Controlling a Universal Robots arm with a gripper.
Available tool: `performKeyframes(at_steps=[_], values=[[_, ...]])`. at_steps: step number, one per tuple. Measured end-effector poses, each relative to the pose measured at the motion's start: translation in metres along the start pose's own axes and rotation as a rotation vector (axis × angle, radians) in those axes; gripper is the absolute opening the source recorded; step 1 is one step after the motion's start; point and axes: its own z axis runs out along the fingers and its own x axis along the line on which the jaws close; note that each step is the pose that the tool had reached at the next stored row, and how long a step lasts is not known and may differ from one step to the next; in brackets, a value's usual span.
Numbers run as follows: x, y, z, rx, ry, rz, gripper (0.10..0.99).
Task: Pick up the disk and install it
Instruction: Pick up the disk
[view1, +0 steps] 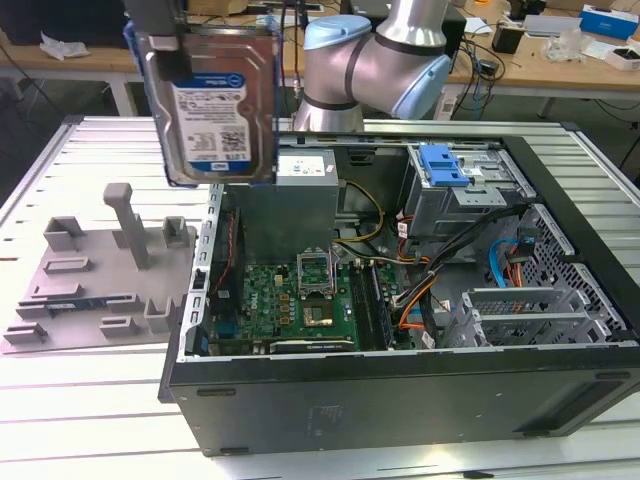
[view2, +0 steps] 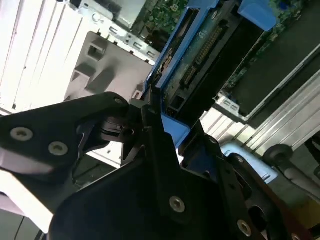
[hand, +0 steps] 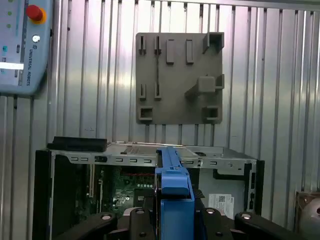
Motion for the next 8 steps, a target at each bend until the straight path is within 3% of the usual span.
performKeyframes(at_steps=[2,8], values=[[0.0286,-0.0249,-0.0003,-0.001,0.0000,0.000,0.369],[0.0461,-0.0462,-0.0004,-0.001,0.0000,0.000,0.369]])
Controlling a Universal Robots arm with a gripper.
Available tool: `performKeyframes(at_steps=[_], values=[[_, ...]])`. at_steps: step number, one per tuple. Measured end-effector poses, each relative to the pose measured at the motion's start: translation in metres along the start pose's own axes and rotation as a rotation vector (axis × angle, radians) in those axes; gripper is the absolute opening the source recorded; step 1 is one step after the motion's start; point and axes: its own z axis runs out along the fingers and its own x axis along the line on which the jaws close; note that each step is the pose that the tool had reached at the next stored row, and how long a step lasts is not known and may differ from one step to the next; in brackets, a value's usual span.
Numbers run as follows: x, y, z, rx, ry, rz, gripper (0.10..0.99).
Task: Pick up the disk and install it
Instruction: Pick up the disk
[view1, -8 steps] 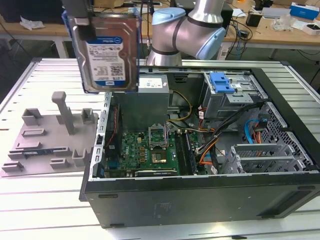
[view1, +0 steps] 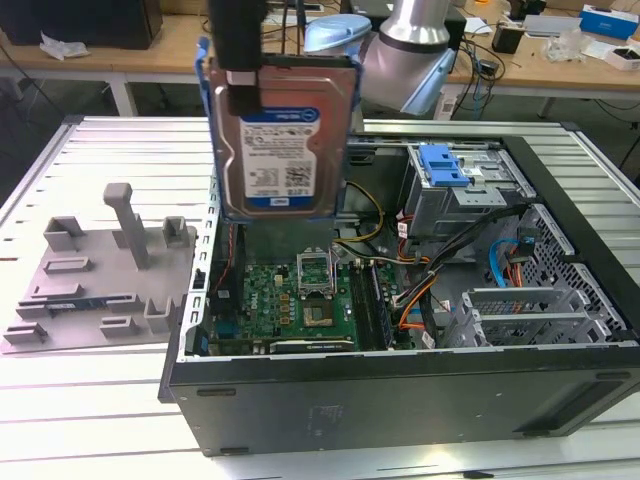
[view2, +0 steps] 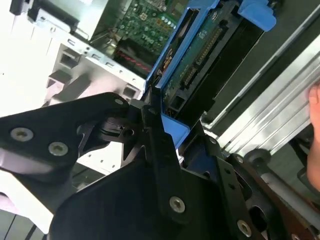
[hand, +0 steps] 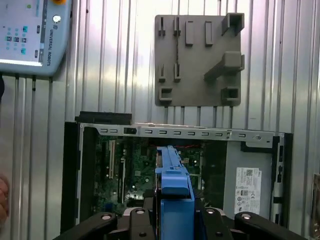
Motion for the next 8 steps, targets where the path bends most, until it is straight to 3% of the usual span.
performKeyframes(at_steps=[7,8], values=[[0.0215,-0.0371,0.0001,0.000,0.0000,0.000,0.369],[0.0246,-0.0448,0.0003,0.000,0.0000,0.000,0.369]])
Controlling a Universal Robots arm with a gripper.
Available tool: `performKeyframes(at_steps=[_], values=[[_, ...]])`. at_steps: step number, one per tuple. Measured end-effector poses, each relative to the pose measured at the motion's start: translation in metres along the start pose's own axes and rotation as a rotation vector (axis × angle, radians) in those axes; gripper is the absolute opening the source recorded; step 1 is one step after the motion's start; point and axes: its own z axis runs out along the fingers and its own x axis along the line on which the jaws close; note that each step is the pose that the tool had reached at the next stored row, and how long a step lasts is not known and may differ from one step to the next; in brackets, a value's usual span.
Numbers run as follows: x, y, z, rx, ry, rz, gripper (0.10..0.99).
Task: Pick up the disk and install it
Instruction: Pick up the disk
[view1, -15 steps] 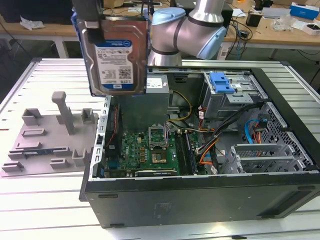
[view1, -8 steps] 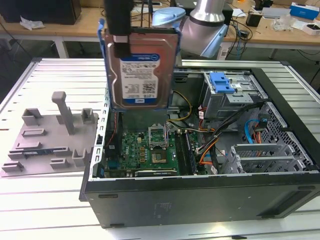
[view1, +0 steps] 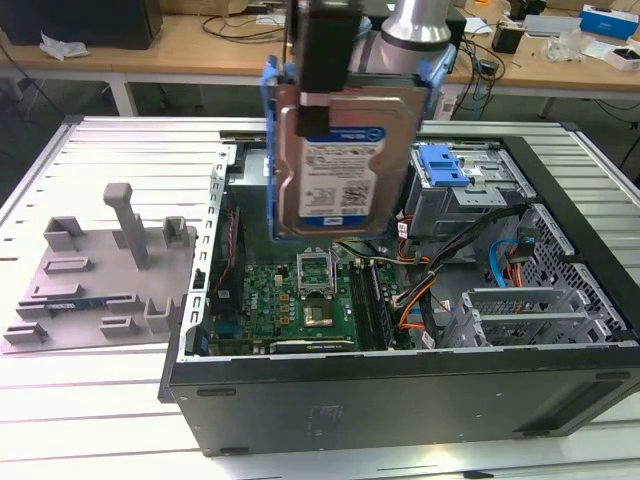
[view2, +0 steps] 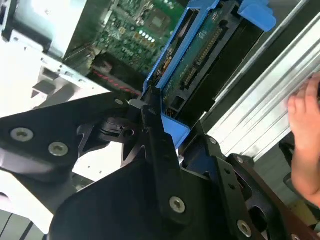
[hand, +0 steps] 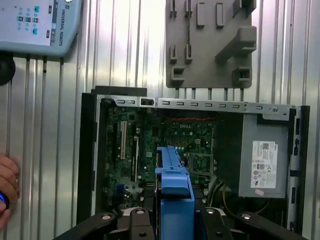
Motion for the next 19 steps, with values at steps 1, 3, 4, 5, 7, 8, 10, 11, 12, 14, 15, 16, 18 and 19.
performKeyframes(at_steps=[1,3,4,5,7,8,10,11,12,14,15,16,18,19], values=[[0.0017,-0.0048,0.0001,0.000,0.0000,0.000,0.369],[0.0068,-0.0193,0.0004,0.000,0.0001,0.000,0.369],[0.0103,-0.0298,0.0006,0.000,0.0001,0.000,0.369],[0.0124,-0.0362,0.0007,0.000,0.0000,0.000,0.369],[0.0167,-0.0492,0.0009,0.000,0.0000,0.000,0.369],[0.0193,-0.0564,0.0010,0.000,0.0000,0.000,0.369],[0.0196,-0.0574,0.0010,0.000,0.0000,0.000,0.369],[0.0196,-0.0574,0.0009,0.000,0.0001,0.000,0.369],[0.0196,-0.0575,0.0010,0.000,0.0001,0.000,0.369],[0.0196,-0.0575,0.0009,0.000,0.0001,0.000,0.369],[0.0196,-0.0575,0.0010,0.000,0.0000,0.000,0.369],[0.0197,-0.0575,0.0010,0.000,0.0001,0.000,0.369],[0.0197,-0.0575,0.0010,0.000,0.0000,0.000,0.369],[0.0197,-0.0576,0.0009,0.000,0.0001,0.000,0.369]])
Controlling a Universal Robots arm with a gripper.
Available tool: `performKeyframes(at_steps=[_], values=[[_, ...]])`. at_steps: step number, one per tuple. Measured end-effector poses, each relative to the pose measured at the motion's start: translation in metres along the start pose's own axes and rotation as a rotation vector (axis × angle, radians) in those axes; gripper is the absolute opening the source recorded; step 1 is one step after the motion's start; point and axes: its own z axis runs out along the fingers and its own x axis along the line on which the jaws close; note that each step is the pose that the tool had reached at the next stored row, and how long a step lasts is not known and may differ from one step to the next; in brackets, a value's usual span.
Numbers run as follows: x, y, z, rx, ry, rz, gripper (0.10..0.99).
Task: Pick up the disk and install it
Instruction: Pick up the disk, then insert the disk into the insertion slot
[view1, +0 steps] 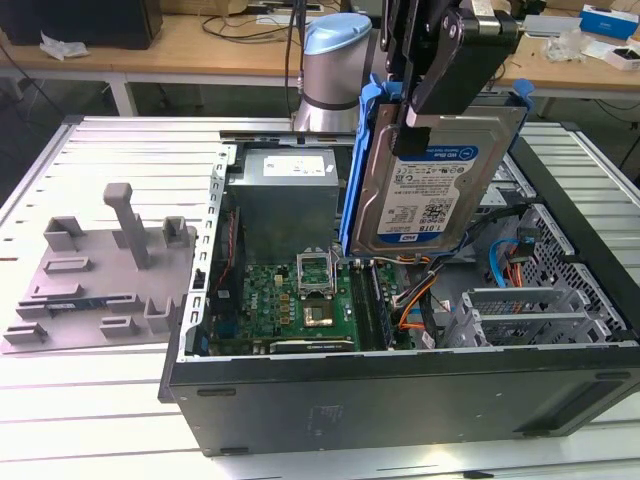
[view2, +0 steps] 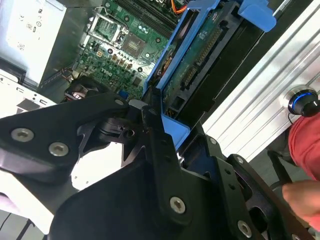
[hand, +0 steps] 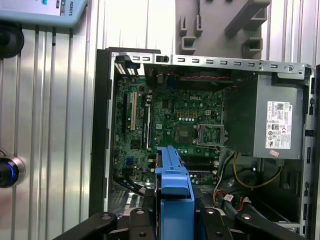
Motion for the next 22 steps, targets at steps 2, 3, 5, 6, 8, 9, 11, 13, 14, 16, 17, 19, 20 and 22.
performKeyframes(at_steps=[2,3,5,6,8,9,11,13,14,16,17,19,20,22], values=[[0.0000,-0.0002,0.0000,0.000,0.0000,0.000,0.369],[0.0000,-0.0003,0.0000,0.000,0.0000,0.000,0.369],[0.0000,-0.0003,0.0000,0.000,0.0000,0.000,0.369],[0.0000,-0.0003,0.0000,0.000,0.0000,0.000,0.369],[0.0000,-0.0003,0.0000,0.000,0.0000,0.000,0.369],[0.0000,-0.0003,0.0000,0.000,0.0000,0.000,0.369],[0.0004,-0.0003,0.0000,0.000,0.0000,0.000,0.369],[0.0010,-0.0003,0.0004,0.000,-0.0004,0.003,0.369],[0.0013,-0.0003,0.0011,0.000,-0.0004,0.015,0.369],[0.0013,-0.0003,0.0021,0.001,-0.0011,0.037,0.369],[0.0013,-0.0005,0.0024,0.003,-0.0060,0.055,0.369],[0.0013,-0.0005,0.0024,0.017,-0.0255,0.057,0.369],[0.0014,-0.0004,0.0026,0.018,-0.0290,0.058,0.369],[0.0023,-0.0007,0.0040,0.019,-0.0398,0.071,0.369]])
